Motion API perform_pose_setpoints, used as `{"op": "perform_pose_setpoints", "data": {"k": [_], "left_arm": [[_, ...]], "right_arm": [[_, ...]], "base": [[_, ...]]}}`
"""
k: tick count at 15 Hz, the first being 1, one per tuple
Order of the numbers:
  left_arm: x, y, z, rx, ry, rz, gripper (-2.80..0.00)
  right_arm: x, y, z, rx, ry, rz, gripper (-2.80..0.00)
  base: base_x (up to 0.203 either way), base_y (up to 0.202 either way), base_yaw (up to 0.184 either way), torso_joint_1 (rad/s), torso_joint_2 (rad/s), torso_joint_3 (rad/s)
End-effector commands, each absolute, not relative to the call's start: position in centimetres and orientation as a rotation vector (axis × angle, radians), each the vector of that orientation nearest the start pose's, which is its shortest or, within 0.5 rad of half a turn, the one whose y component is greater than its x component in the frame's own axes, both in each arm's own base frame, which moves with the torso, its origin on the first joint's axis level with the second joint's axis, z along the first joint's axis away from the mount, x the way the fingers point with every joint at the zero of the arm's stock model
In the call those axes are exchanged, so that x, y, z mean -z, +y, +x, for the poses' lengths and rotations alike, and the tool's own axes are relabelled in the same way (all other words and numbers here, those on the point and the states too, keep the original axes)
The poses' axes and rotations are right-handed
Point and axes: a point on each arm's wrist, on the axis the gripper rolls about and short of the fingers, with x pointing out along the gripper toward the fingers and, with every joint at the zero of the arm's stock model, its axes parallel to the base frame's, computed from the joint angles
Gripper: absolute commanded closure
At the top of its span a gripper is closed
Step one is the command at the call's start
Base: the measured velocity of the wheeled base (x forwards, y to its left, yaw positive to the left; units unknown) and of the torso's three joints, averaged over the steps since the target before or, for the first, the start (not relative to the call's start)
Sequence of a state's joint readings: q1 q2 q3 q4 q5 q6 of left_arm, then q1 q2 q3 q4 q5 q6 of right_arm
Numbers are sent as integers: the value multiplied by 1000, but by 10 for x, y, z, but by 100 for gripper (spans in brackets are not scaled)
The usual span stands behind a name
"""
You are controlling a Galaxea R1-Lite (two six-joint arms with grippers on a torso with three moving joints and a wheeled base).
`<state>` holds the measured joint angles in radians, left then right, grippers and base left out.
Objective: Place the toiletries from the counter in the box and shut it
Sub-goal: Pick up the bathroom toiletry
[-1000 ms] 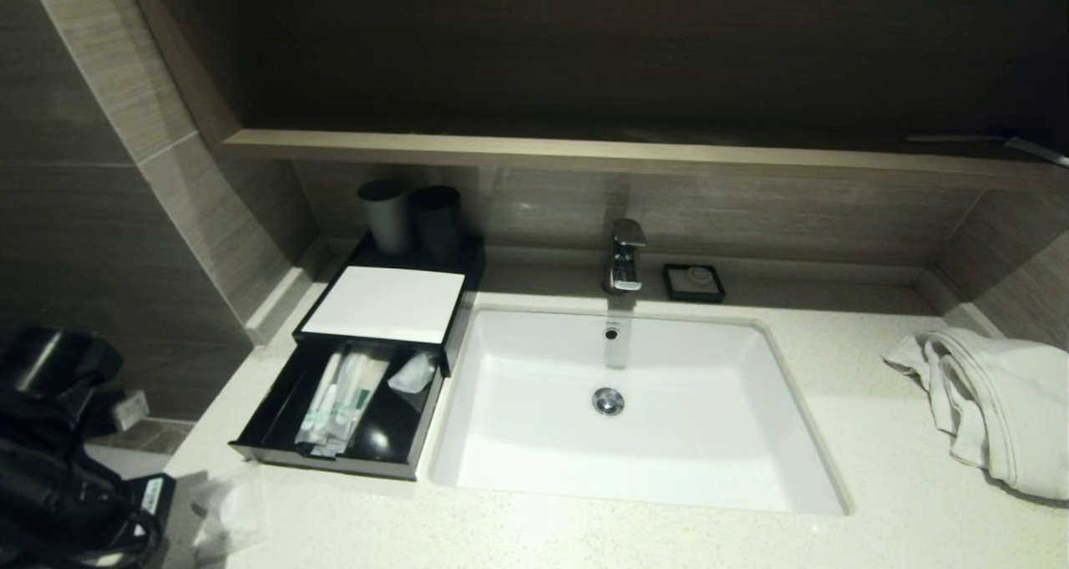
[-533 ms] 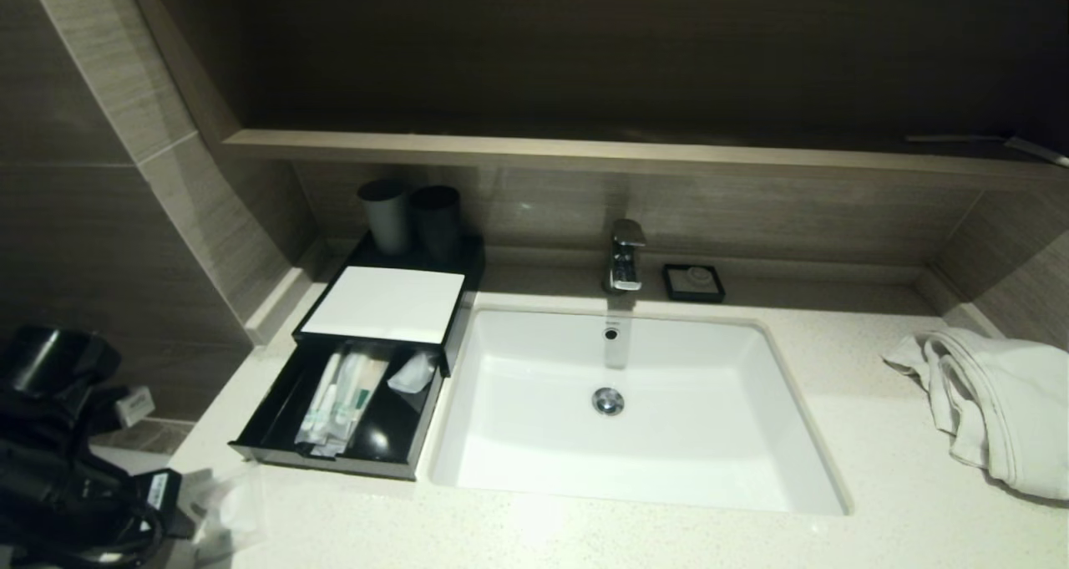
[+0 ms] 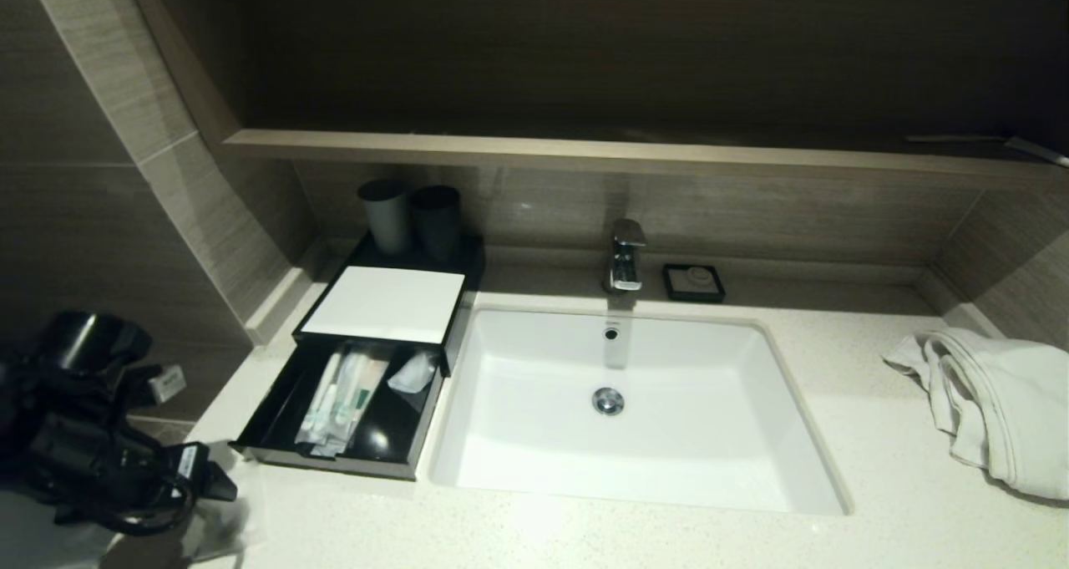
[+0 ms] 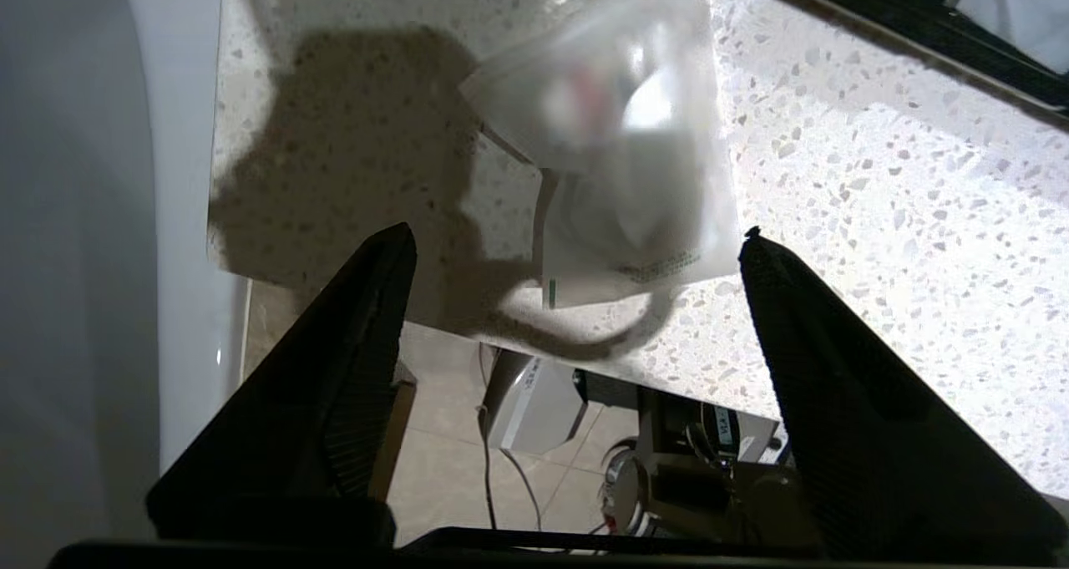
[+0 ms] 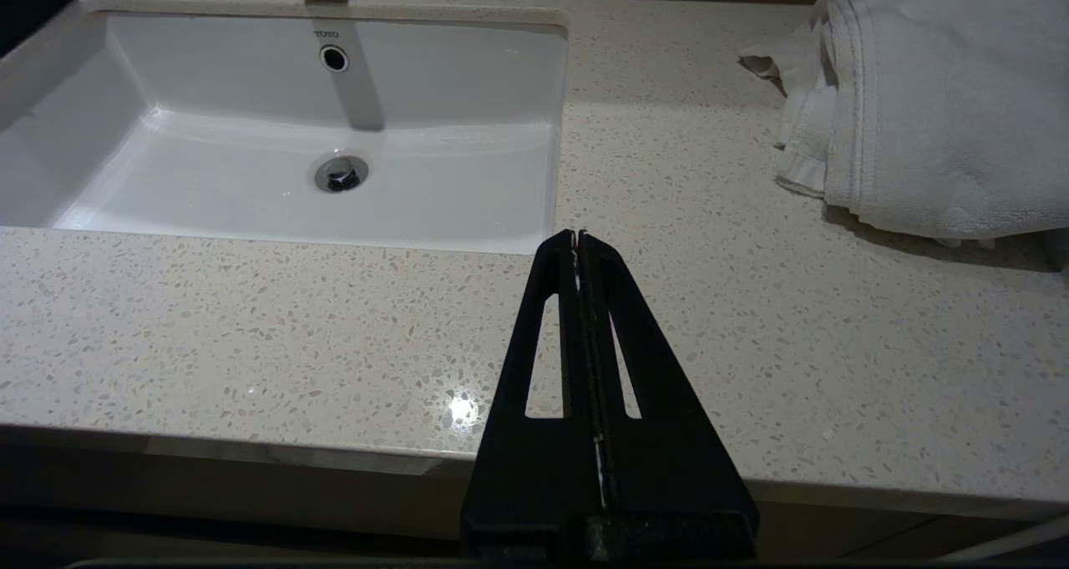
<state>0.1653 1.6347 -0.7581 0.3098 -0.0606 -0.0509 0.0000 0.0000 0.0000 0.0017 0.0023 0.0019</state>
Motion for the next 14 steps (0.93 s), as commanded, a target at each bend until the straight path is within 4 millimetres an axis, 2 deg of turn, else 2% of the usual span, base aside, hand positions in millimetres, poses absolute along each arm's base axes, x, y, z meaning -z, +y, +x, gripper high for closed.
{"op": "perform_pose_setpoints", "data": {"k": [1, 14], "left_arm": [[-109, 37, 234, -120, 1217, -183, -280], [-102, 36, 239, -81, 1235, -209, -280]], "right_arm": [[-75, 0, -23, -3, 2, 2, 0], [-75, 0, -23, -3, 2, 2, 0]], "base": [[0, 0, 0, 0, 0, 0], [0, 0, 0, 0, 0, 0]]}}
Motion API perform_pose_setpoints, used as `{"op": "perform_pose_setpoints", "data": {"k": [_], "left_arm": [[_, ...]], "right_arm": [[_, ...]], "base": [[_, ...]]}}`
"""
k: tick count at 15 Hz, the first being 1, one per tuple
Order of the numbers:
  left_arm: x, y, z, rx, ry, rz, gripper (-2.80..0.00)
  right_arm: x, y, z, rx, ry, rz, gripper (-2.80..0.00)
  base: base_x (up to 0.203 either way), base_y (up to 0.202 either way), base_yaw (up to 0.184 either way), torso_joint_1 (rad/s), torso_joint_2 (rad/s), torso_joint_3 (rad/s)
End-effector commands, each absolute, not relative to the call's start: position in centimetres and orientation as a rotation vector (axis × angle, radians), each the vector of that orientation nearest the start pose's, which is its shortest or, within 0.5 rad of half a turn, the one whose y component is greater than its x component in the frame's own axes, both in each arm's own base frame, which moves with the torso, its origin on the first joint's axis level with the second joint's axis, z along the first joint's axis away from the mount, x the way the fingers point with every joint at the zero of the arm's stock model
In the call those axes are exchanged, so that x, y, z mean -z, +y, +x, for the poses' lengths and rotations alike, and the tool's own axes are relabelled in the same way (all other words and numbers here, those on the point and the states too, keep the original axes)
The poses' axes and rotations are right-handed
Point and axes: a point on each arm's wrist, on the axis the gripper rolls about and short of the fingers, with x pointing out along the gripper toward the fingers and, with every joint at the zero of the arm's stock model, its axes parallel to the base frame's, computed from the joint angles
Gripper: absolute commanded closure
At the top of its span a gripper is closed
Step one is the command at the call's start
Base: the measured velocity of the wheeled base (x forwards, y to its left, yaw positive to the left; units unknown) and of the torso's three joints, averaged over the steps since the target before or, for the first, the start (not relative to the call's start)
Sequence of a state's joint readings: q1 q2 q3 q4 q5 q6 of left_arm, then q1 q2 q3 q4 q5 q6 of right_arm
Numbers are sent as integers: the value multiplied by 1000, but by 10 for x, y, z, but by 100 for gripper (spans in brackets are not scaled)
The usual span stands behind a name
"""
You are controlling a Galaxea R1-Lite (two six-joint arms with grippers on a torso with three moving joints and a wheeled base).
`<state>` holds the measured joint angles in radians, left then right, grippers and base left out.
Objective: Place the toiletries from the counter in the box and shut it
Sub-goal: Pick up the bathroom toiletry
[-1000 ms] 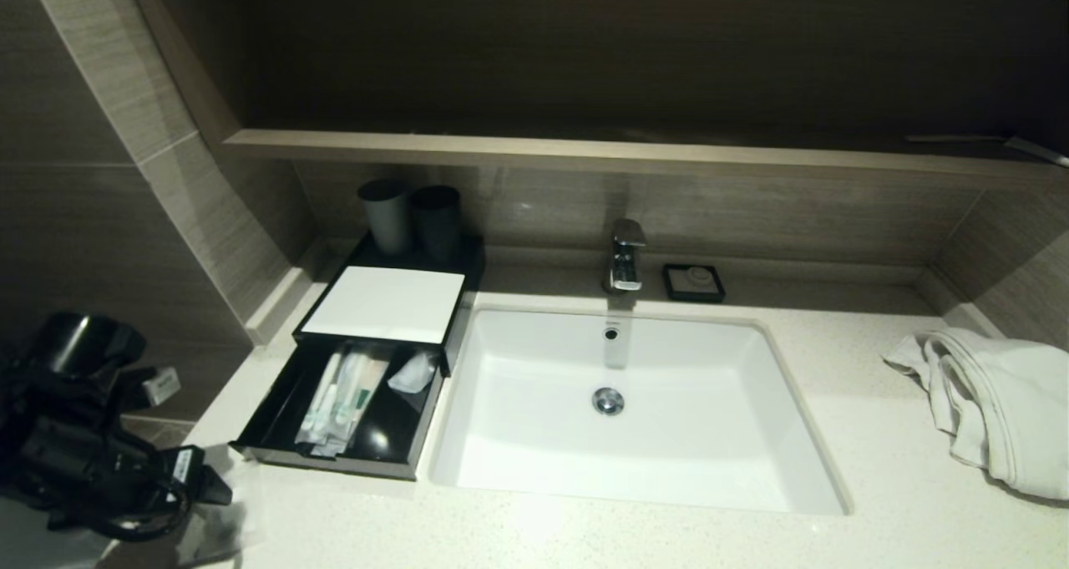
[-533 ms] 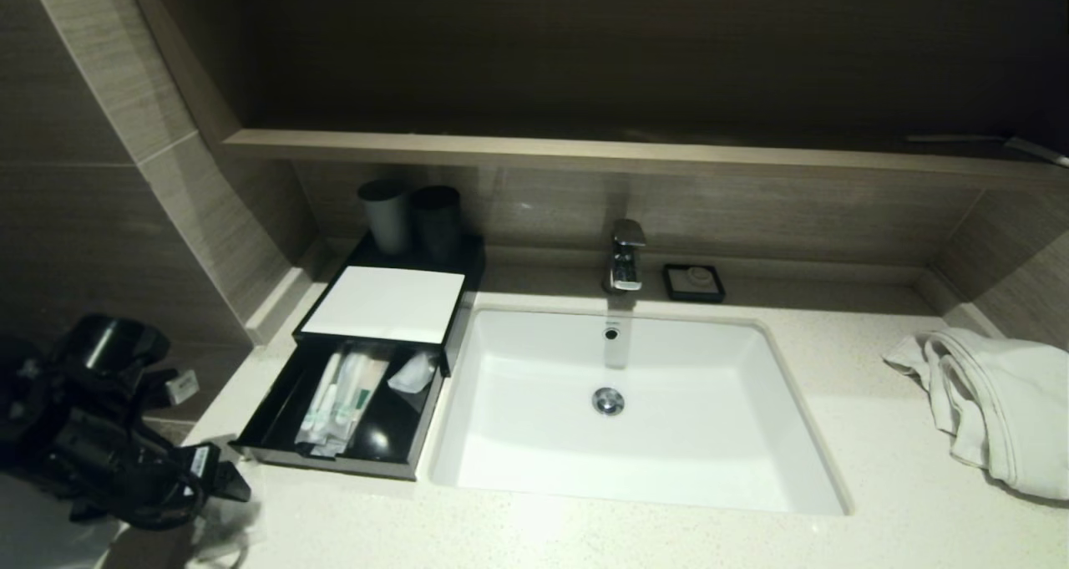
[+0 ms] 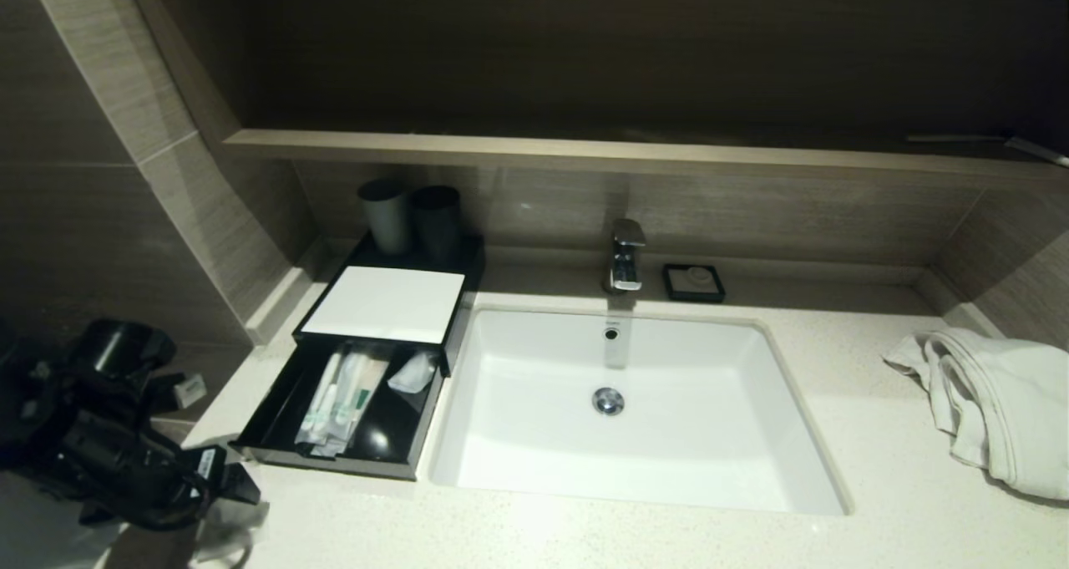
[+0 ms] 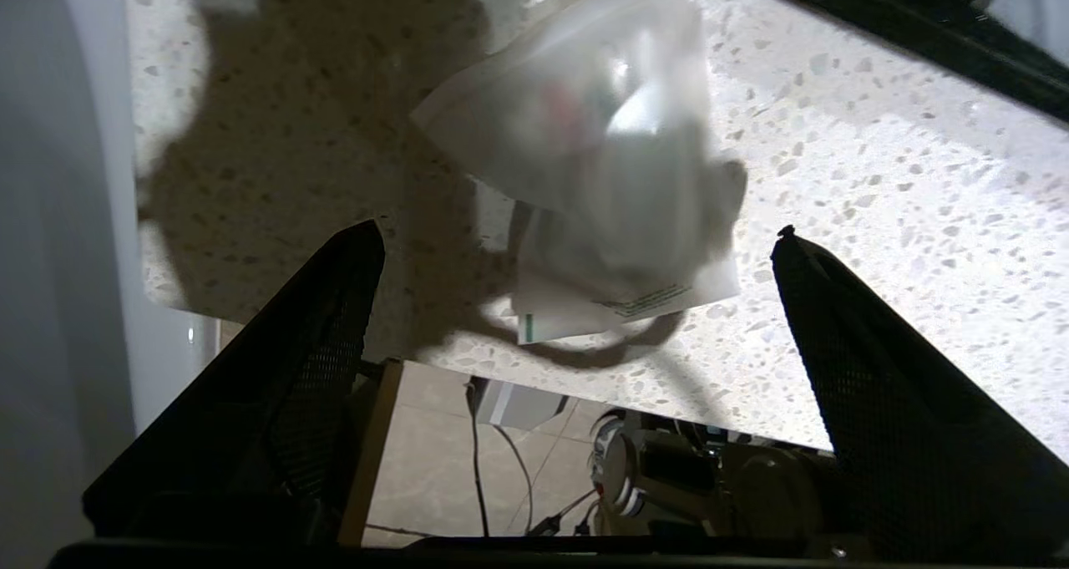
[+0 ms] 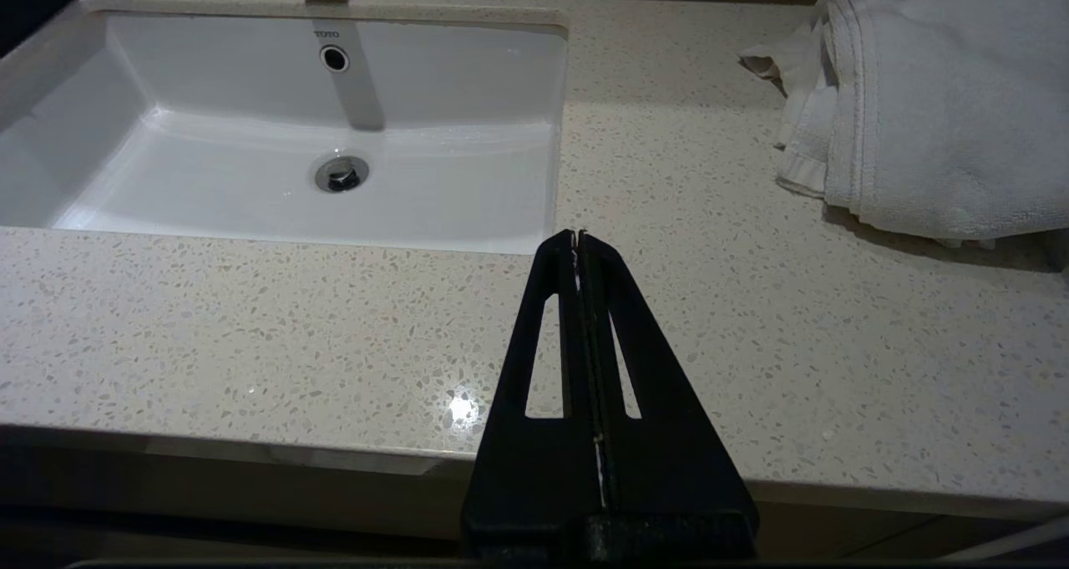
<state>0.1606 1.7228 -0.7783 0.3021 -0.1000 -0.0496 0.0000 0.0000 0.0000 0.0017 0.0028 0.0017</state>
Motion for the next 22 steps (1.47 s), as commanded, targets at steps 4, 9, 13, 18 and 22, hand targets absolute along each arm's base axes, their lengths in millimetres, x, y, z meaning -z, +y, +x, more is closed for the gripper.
{"op": "perform_pose_setpoints", "data": {"k": [4, 9, 13, 18, 22], "left_arm": [[-102, 37, 241, -73, 1214, -211, -280], [-96, 37, 244, -74, 1231, -211, -280], [-95, 37, 244, -73, 1226, -211, -280], [-94, 37, 244, -72, 1229, -214, -280], [-93, 37, 246, -71, 1233, -215, -280]], "right_arm": [[-75, 0, -23, -3, 2, 2, 0], [-75, 0, -23, -3, 2, 2, 0], [-75, 0, -23, -3, 2, 2, 0], [-75, 0, -23, -3, 2, 2, 0], [-75, 0, -23, -3, 2, 2, 0]], "base": [[0, 0, 0, 0, 0, 0], [0, 0, 0, 0, 0, 0], [0, 0, 0, 0, 0, 0], [0, 0, 0, 0, 0, 0], [0, 0, 0, 0, 0, 0]]}}
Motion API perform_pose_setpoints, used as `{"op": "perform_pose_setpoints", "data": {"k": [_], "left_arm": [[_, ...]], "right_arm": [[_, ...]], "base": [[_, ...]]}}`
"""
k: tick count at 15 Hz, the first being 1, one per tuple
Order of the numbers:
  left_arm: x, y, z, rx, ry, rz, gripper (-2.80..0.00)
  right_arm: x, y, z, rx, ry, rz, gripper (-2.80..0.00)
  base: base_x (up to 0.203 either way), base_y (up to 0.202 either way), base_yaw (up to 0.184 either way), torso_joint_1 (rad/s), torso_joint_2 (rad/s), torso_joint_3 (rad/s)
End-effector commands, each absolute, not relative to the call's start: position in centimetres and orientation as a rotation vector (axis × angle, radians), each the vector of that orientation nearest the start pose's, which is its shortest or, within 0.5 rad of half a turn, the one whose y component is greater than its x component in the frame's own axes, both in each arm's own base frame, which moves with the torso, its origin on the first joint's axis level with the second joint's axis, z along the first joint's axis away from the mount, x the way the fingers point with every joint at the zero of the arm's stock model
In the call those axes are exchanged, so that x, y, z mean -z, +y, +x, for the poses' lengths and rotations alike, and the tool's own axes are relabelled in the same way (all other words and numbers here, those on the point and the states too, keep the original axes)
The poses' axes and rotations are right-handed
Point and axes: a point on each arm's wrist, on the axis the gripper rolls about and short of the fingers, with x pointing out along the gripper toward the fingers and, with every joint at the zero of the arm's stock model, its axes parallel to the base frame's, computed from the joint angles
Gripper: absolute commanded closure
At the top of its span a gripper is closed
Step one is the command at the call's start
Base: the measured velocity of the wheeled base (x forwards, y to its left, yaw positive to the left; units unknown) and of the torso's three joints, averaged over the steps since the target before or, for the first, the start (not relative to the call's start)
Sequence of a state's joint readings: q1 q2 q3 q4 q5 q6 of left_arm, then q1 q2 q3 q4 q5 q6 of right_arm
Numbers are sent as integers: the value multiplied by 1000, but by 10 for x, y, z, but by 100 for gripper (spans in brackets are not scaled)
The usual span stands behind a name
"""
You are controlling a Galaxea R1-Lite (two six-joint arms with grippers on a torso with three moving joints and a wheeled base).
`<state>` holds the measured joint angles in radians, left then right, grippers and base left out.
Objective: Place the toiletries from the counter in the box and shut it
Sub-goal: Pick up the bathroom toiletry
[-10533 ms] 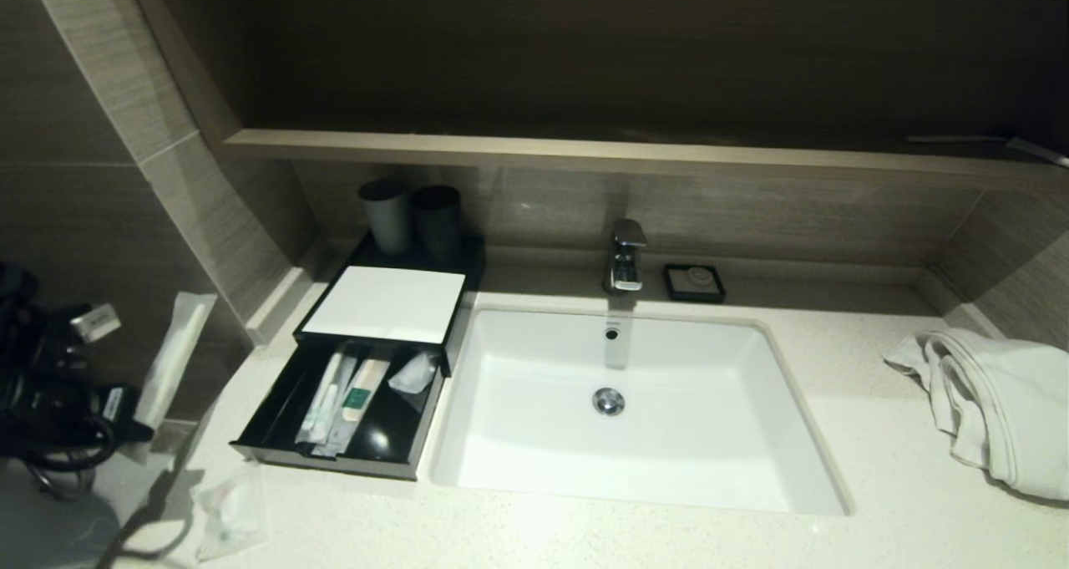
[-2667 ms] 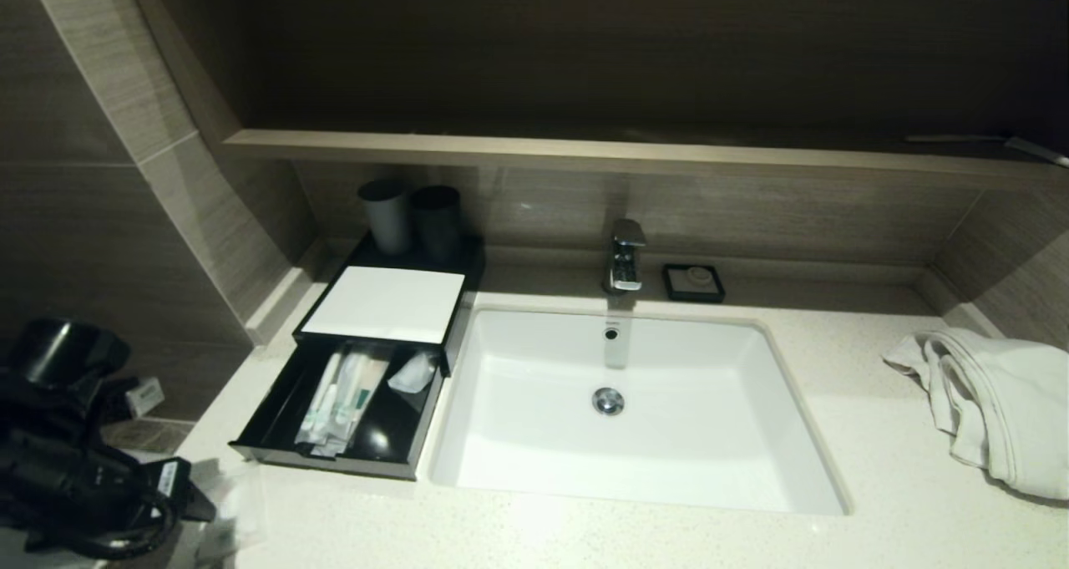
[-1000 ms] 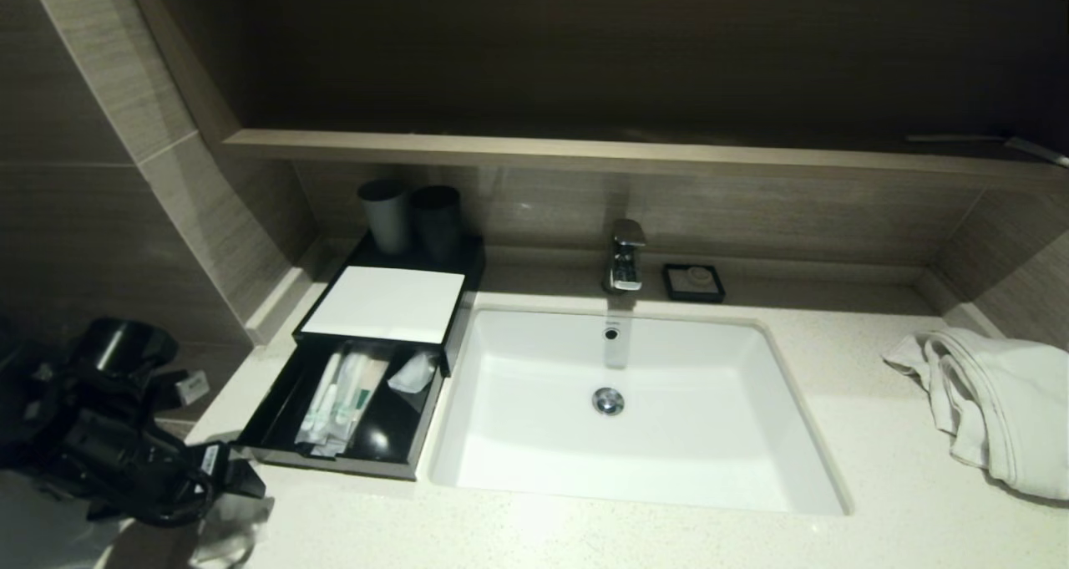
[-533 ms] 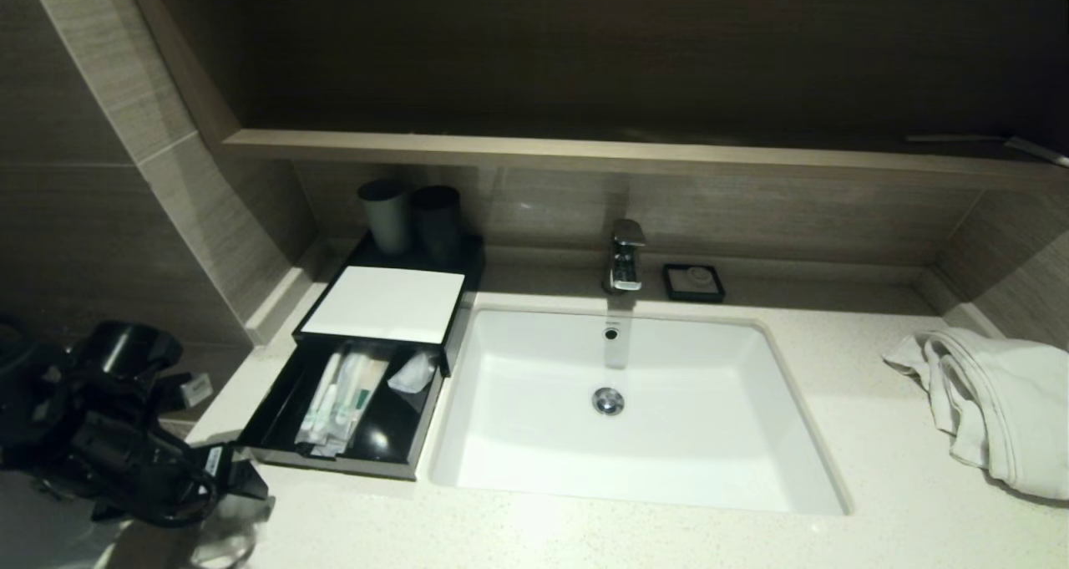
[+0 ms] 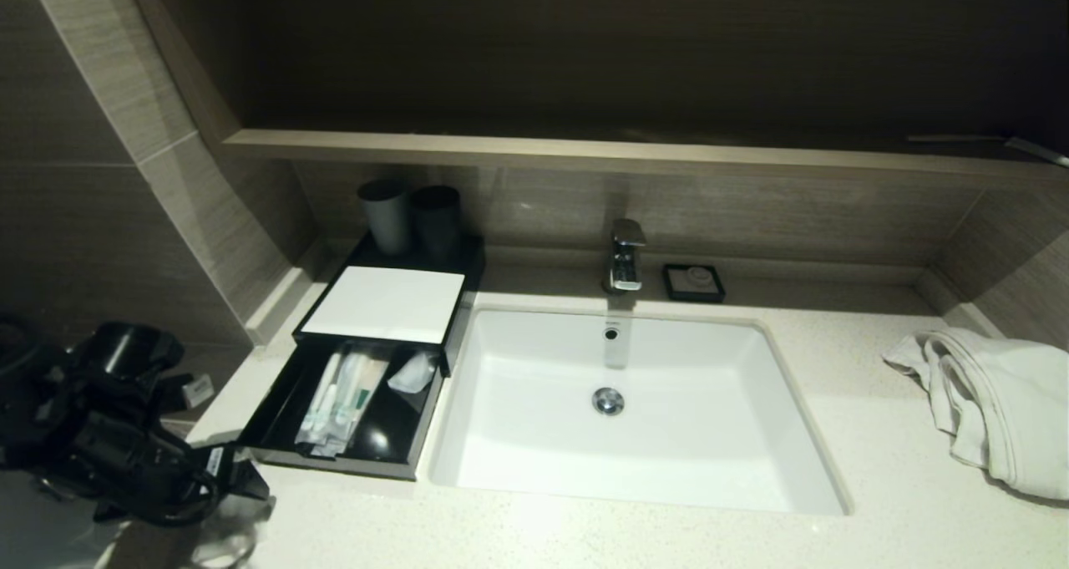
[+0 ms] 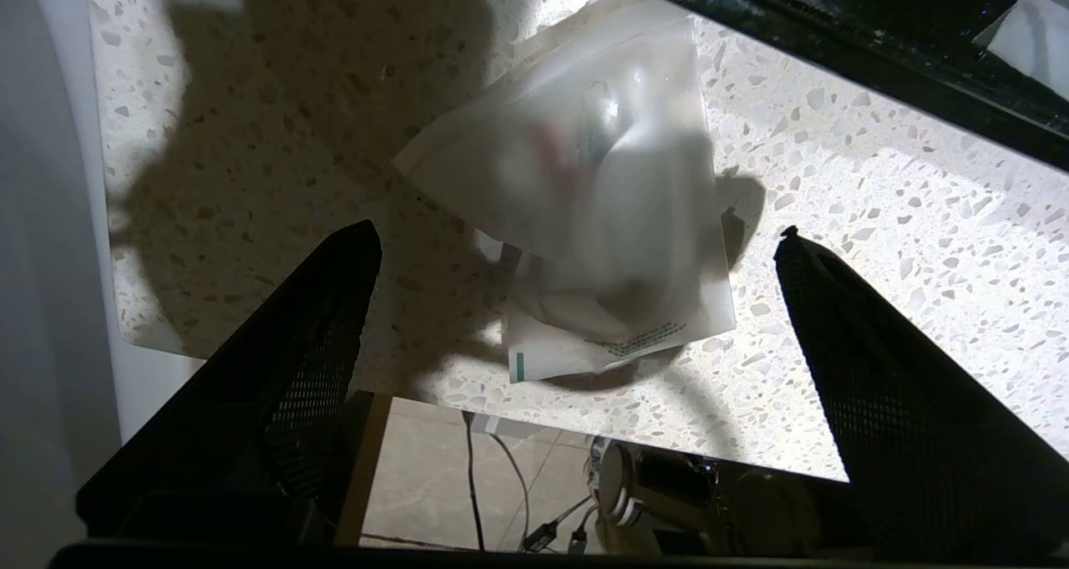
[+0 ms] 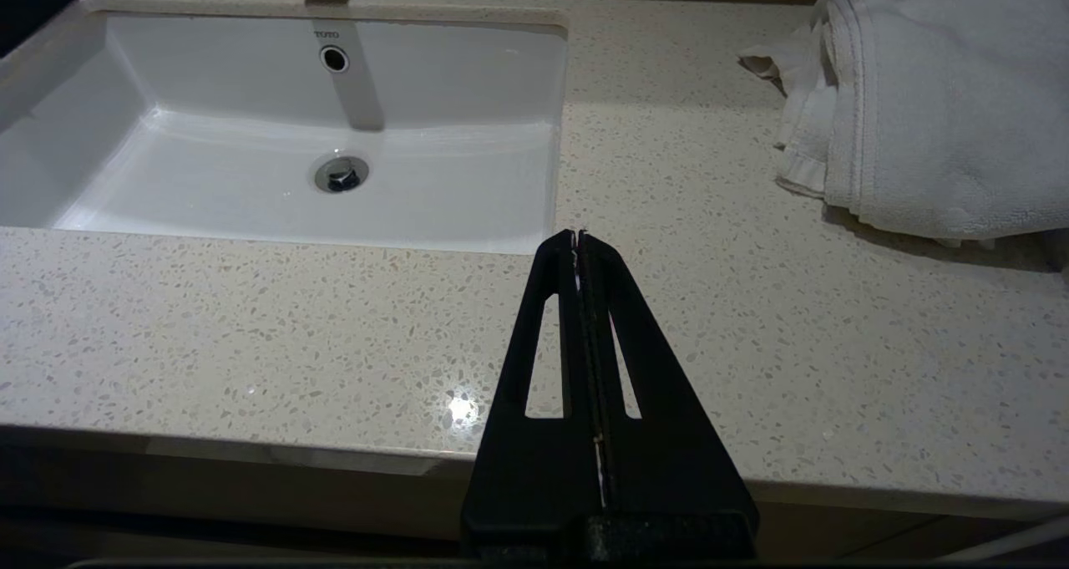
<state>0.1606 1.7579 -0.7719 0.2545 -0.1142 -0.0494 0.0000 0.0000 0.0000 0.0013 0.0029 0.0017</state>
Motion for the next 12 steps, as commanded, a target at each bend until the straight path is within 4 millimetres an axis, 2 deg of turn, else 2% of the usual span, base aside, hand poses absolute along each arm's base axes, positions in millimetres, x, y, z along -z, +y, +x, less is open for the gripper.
{"op": "perform_pose_setpoints", "data": {"k": [1, 4, 5, 12], "left_arm": [[-93, 37, 246, -71, 1233, -215, -280], [-92, 37, 246, -71, 1236, -216, -280], [-93, 37, 246, -69, 1235, -217, 0], [-92, 38, 246, -67, 1239, -221, 0]], "right_arm": [[-75, 0, -23, -3, 2, 2, 0], [-75, 0, -23, -3, 2, 2, 0], [-75, 0, -23, -3, 2, 2, 0], [-75, 0, -23, -3, 2, 2, 0]], "base": [[0, 0, 0, 0, 0, 0], [0, 0, 0, 0, 0, 0], [0, 0, 0, 0, 0, 0], [0, 0, 0, 0, 0, 0]]}}
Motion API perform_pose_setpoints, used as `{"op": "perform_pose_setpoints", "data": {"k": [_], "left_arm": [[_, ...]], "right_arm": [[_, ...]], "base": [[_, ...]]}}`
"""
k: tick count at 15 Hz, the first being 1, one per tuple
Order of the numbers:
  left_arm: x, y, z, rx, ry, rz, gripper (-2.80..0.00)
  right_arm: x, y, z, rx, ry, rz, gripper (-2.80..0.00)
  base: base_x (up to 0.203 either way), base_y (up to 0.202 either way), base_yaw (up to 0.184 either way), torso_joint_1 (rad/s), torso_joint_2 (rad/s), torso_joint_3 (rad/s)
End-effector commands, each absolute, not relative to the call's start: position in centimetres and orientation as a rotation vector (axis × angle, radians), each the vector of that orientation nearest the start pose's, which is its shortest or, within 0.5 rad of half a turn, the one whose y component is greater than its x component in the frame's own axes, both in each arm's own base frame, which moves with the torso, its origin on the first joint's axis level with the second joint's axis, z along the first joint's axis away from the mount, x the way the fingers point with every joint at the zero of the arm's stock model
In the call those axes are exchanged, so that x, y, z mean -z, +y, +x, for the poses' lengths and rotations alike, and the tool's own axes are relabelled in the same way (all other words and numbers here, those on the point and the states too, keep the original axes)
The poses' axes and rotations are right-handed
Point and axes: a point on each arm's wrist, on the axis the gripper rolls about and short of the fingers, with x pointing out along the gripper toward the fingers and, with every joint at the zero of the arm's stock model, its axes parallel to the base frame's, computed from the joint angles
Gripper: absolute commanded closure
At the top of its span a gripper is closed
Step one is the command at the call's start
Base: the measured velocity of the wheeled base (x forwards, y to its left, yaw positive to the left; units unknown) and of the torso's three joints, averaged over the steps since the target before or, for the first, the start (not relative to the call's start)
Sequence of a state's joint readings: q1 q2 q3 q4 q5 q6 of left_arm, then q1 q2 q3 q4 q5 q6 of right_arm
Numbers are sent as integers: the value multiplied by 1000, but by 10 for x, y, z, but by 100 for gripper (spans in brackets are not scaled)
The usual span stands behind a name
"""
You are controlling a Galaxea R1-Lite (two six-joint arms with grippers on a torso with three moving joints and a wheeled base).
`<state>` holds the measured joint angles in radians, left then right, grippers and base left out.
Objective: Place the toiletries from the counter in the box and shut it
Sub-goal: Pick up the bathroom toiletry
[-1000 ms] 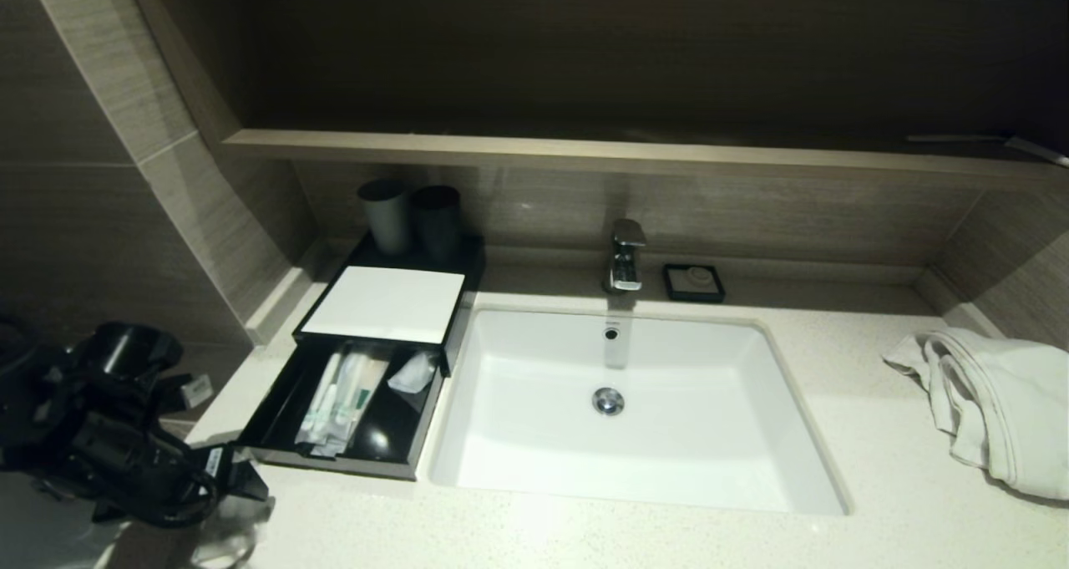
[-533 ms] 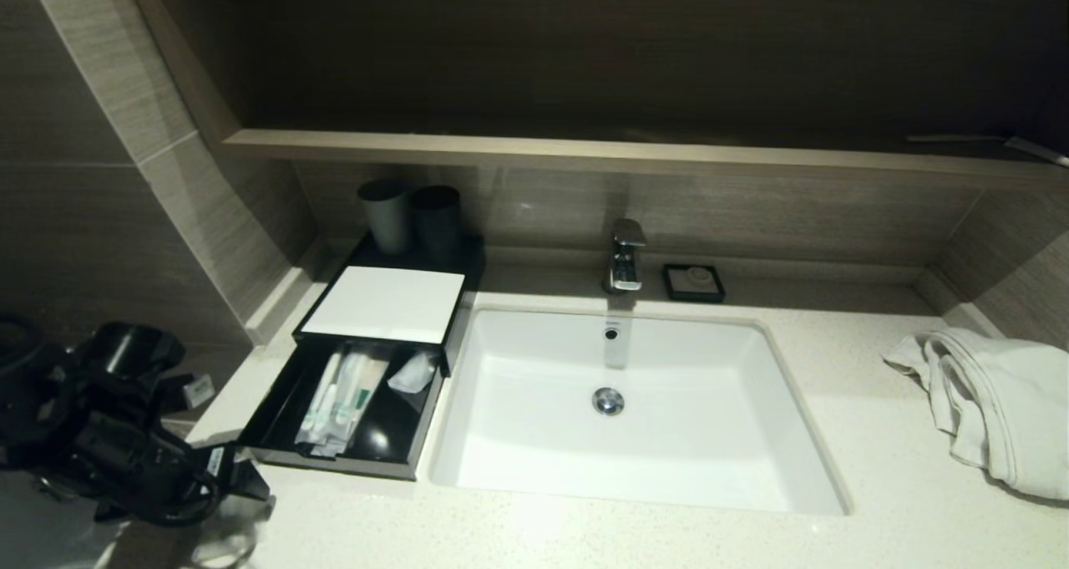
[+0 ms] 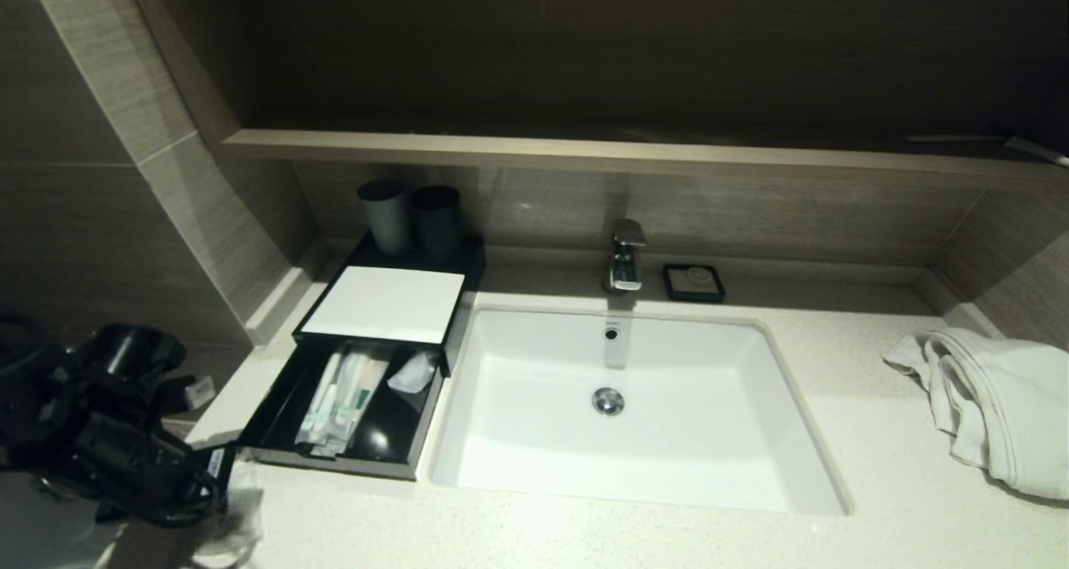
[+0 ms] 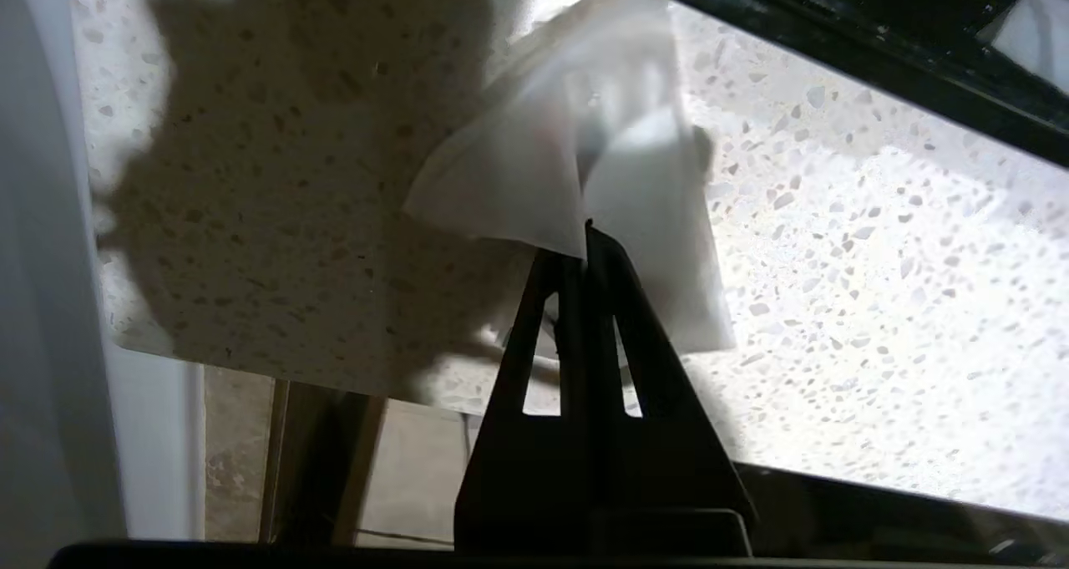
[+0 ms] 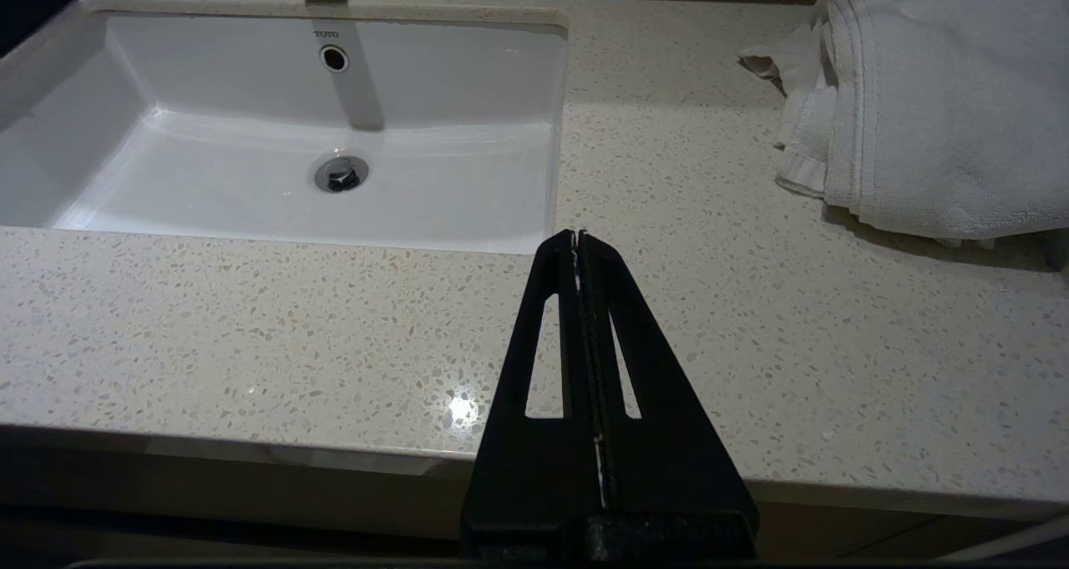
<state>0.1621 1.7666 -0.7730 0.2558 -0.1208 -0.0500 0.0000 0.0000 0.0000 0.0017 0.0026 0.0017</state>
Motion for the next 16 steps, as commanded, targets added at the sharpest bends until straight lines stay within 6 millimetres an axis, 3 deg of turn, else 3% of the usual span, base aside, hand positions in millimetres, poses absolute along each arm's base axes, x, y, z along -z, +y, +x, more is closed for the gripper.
{"op": "perform_pose_setpoints", "data": {"k": [1, 8, 16], "left_arm": [[-92, 38, 246, -67, 1239, -221, 0], [-99, 38, 243, -72, 1215, -219, 0], [-138, 41, 220, -103, 1068, -208, 0]], "right_arm": [[-75, 0, -23, -3, 2, 2, 0], [-75, 0, -23, -3, 2, 2, 0], [-75, 0, -23, -3, 2, 2, 0]], "base": [[0, 0, 0, 0, 0, 0], [0, 0, 0, 0, 0, 0], [0, 0, 0, 0, 0, 0]]}}
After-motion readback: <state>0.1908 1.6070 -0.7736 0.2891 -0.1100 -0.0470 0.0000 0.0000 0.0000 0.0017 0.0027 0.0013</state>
